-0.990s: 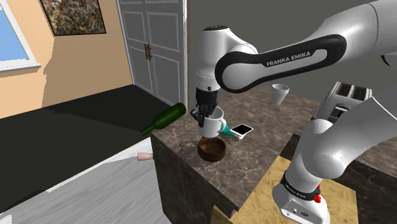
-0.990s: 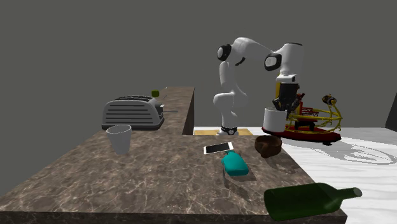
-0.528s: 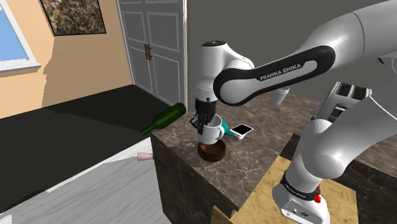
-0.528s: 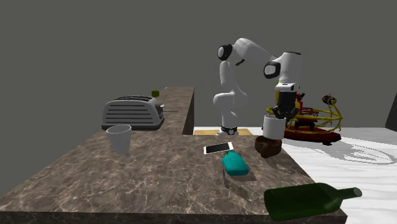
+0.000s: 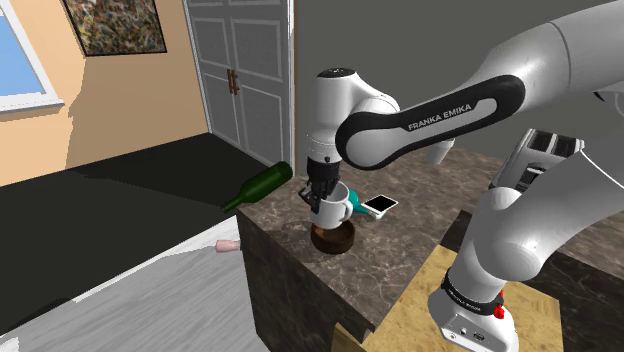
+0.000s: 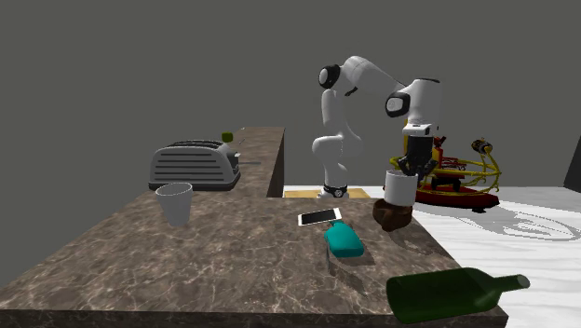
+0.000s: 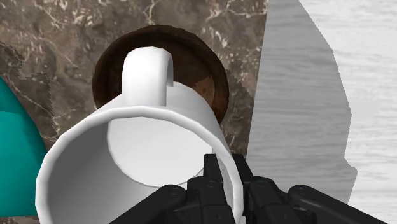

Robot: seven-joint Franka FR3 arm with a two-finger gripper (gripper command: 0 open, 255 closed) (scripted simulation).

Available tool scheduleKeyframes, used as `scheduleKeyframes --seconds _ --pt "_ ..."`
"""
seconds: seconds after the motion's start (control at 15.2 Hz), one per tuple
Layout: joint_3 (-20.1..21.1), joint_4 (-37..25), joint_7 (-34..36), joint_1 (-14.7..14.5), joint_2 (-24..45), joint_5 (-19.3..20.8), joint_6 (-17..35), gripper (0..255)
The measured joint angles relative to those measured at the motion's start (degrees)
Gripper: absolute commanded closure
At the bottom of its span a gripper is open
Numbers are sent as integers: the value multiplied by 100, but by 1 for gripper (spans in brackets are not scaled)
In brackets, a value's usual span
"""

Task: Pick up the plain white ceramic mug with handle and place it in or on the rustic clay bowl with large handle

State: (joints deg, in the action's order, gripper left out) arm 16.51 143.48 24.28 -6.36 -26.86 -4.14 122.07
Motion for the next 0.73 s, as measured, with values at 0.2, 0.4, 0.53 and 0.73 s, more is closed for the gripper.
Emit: scheduleKeyframes --seconds 0.2,0.4,0.53,0.73 --pt "0 -1 0 0 -1 0 1 0" --pt "0 -1 0 0 0 0 1 0" --pt "-34 -154 -23 -9 -117 -9 -257 0" --pt "-80 -479 -47 -7 -224 -2 -687 0"
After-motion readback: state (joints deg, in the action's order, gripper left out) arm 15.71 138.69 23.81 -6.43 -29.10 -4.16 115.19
